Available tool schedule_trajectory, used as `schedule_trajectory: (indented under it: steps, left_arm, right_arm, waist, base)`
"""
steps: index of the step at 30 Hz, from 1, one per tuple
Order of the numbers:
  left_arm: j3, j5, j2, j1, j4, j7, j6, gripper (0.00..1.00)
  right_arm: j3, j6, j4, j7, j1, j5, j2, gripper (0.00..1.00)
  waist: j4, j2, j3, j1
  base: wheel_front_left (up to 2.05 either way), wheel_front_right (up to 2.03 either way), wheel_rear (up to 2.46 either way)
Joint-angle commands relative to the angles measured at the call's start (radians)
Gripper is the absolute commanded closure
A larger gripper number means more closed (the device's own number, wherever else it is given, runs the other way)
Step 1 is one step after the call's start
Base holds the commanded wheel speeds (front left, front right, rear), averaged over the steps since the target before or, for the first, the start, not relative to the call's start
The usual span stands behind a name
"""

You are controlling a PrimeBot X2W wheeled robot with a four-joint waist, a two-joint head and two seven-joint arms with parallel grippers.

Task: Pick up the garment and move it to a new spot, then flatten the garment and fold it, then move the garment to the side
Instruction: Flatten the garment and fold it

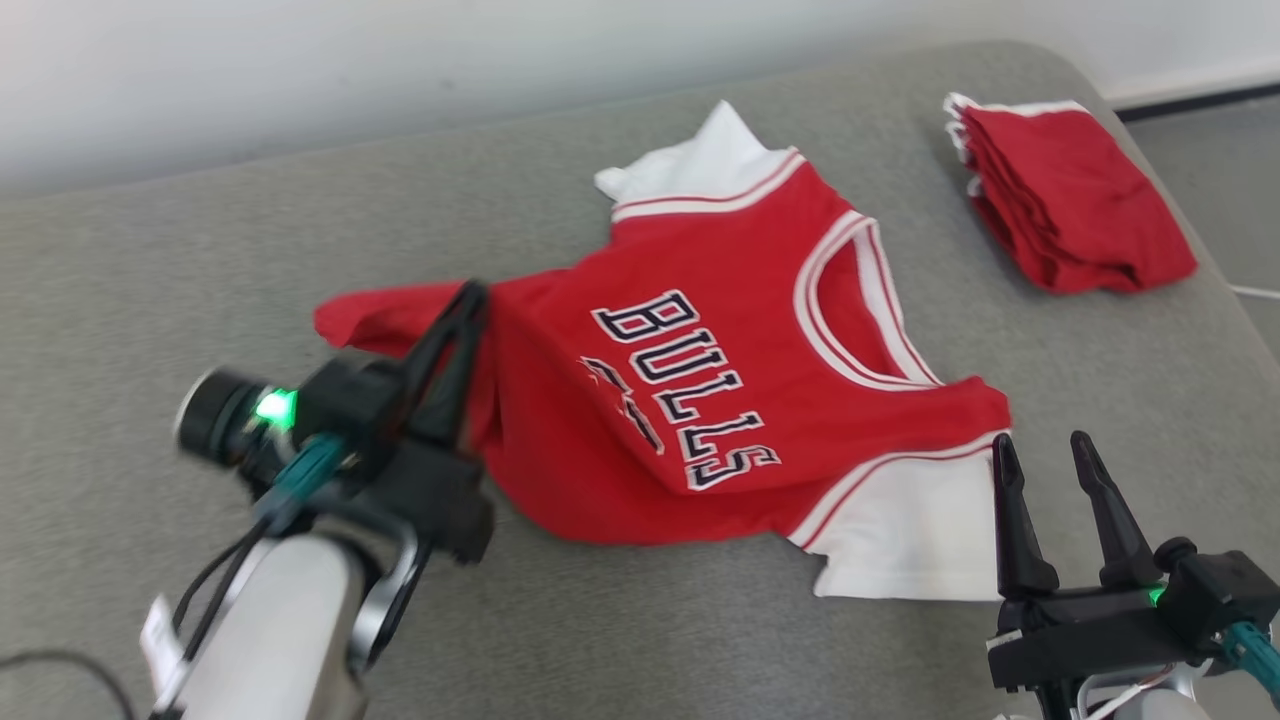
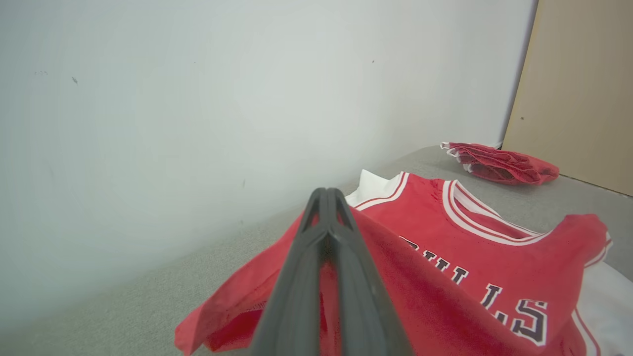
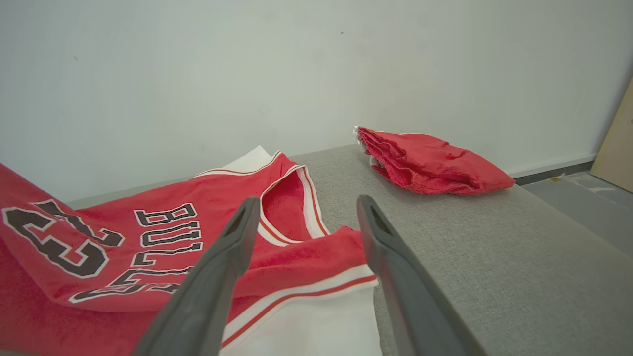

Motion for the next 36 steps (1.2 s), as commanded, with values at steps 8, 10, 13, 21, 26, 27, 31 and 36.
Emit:
schedule_trajectory:
  steps: [8, 10, 13, 21, 26, 27, 31, 36]
  left_arm:
    - [-0.142, 0.019, -0.089, -0.239, 0.221, -0.017, -0.05, 1.0]
    - [-0.171, 0.007, -0.114, -0.28, 0.301, -0.042, -0.056, 1.0]
    - [-0.22, -0.008, -0.14, -0.319, 0.419, -0.083, -0.059, 1.0]
    - [-0.403, -0.106, -0.164, -0.353, 0.59, -0.167, -0.065, 0.52]
    - [-0.471, -0.188, -0.162, -0.371, 0.562, -0.193, -0.021, 0.0]
    - [-0.473, -0.198, -0.163, -0.375, 0.552, -0.197, -0.01, 0.0]
    - [-0.438, -0.218, -0.161, -0.376, 0.508, -0.2, 0.033, 0.0]
    - [-0.354, -0.205, -0.105, -0.334, 0.492, -0.2, 0.063, 0.0]
  right_arm:
    - [-0.021, -0.003, 0.019, -0.005, -0.035, 0.014, 0.026, 0.0]
    - [-0.022, -0.003, 0.024, -0.005, -0.038, 0.014, 0.03, 0.0]
    - [-0.023, -0.003, 0.032, -0.005, -0.043, 0.011, 0.032, 0.0]
    - [-0.02, -0.003, 0.048, -0.005, -0.052, -0.002, 0.03, 0.0]
    - [-0.025, -0.003, 0.054, -0.005, -0.034, -0.003, 0.011, 0.0]
    - [-0.025, -0.003, 0.056, -0.005, -0.029, -0.004, 0.008, 0.0]
    - [-0.02, -0.003, 0.056, -0.005, -0.013, -0.005, 0.001, 0.0]
    - [-0.011, -0.003, 0.055, -0.005, -0.003, -0.008, -0.005, 0.0]
  waist:
    - [-0.144, 0.0, 0.1, -0.0001]
    - [-0.157, 0.0, 0.106, -0.0001]
    - [-0.165, 0.0, 0.109, -0.0001]
    - [-0.138, 0.0, 0.093, -0.0001]
    - [-0.089, 0.0, 0.056, -0.0001]
    - [-0.077, 0.0, 0.046, -0.0001]
    - [-0.036, 0.0, 0.014, -0.0001]
    - [-0.013, 0.0, -0.007, -0.0001]
  base:
    - [0.0, 0.0, 0.0]
    - [0.0, 0.0, 0.0]
    - [0.0, 0.0, 0.0]
    - [0.0, 0.0, 0.0]
    - [0.0, 0.0, 0.0]
    - [0.0, 0.0, 0.0]
    - [0.0, 0.0, 0.0]
    - [0.0, 0.0, 0.0]
